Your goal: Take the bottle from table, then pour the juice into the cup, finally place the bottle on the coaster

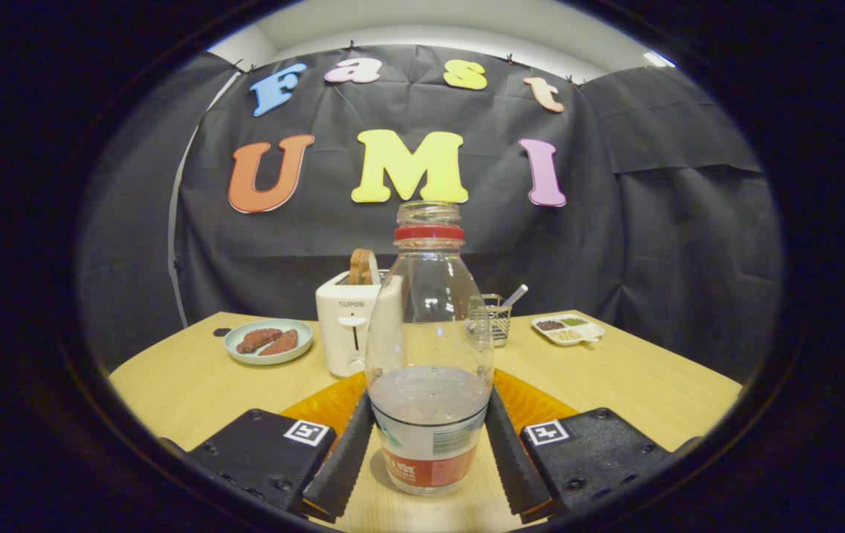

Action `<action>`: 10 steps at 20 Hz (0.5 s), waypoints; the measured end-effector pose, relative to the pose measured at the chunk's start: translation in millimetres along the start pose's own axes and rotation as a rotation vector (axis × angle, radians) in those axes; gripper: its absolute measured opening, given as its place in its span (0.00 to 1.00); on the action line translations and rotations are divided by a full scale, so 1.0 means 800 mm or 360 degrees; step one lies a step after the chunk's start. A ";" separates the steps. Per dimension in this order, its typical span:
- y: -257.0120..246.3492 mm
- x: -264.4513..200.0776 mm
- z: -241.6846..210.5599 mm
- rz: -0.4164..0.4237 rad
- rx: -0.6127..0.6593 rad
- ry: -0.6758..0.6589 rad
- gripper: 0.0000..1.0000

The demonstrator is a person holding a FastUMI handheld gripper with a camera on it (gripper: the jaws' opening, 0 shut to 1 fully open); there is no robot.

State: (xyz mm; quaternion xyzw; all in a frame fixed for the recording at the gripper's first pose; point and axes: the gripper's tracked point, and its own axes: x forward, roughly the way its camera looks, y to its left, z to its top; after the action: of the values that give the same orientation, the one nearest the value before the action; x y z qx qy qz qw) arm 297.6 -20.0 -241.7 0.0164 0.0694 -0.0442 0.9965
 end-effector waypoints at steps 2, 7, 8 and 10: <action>0.003 0.013 -0.014 0.0009 0.0021 0.0018 0.81; 0.007 0.023 -0.024 0.0016 0.0060 0.0002 0.82; 0.007 0.024 -0.024 0.0018 0.0071 -0.0001 0.83; 0.007 0.024 -0.028 0.0027 0.0087 0.0016 0.85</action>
State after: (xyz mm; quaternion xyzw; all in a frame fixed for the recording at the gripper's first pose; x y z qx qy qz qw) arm 314.2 -15.5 -266.8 0.0443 0.0731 -0.0375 0.9956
